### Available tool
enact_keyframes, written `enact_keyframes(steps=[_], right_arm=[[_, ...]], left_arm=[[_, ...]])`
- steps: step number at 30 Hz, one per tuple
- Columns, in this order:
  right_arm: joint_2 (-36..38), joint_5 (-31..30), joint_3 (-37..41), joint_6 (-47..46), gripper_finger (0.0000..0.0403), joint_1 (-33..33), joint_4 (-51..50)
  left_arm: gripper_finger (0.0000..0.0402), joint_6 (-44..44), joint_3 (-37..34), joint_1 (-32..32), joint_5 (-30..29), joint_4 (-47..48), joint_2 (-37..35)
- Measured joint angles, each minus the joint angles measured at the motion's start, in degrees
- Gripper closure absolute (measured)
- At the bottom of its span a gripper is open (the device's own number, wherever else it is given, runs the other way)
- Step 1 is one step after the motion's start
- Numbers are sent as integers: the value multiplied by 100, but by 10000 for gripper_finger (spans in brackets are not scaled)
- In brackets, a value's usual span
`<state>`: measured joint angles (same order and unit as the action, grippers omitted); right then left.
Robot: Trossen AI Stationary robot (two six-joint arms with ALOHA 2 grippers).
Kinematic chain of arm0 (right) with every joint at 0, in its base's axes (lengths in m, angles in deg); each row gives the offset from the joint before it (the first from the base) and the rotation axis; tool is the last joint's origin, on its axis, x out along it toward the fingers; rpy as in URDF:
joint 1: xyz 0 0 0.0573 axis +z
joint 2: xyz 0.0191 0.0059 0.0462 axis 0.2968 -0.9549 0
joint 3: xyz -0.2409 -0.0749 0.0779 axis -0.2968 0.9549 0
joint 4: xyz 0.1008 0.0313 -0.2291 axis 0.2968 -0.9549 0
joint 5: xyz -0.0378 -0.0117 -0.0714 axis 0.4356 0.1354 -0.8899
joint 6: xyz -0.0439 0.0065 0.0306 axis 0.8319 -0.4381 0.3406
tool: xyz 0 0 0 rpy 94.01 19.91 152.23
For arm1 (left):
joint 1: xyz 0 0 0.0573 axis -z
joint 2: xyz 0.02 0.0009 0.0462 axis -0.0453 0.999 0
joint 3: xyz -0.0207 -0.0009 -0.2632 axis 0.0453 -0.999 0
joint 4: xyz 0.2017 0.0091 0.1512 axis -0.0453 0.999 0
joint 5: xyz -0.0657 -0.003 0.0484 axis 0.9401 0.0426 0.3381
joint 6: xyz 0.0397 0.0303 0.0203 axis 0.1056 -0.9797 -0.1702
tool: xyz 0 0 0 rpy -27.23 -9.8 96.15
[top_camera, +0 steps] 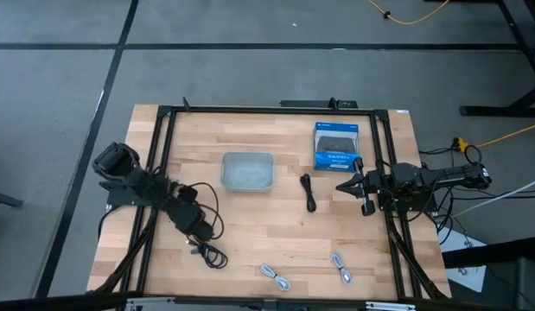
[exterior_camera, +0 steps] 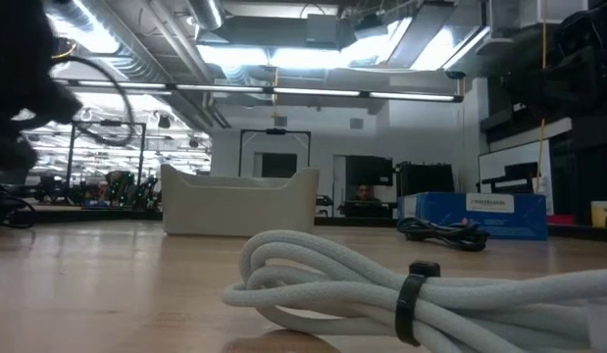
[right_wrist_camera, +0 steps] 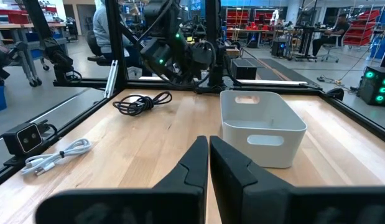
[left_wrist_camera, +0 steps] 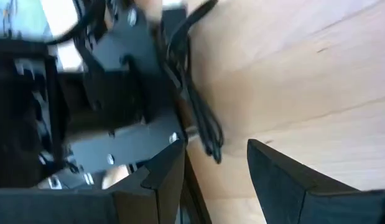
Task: Pick and place USB-C Cables
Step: Put the left black charger cable into the gray container
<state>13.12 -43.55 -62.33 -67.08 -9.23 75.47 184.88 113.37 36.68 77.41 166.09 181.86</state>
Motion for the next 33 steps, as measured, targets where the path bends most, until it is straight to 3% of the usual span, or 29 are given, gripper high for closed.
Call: enact_keyframes(steps=[7, 17, 21, 26, 29, 33], right_arm=[[1, 0, 0, -2, 382, 2, 0], [1, -1, 0, -2, 382, 1, 2], [1, -2, 0, -2, 382, 0, 2], [1, -1, 0, -2, 382, 2, 2], [-2, -2, 0, 6, 382, 0, 2], [1, -2, 0, 11, 382, 0, 2]], left_arm=[[233, 841, -630, 275, 580, -701, 0], [241, 1298, -864, 231, -290, -1035, 0], [281, 1107, -864, 214, -209, -1037, 0], [381, 1016, -864, 236, 199, -1014, 0], [392, 989, -807, 267, 240, -1004, 0], [395, 915, -209, 269, -712, -874, -8]])
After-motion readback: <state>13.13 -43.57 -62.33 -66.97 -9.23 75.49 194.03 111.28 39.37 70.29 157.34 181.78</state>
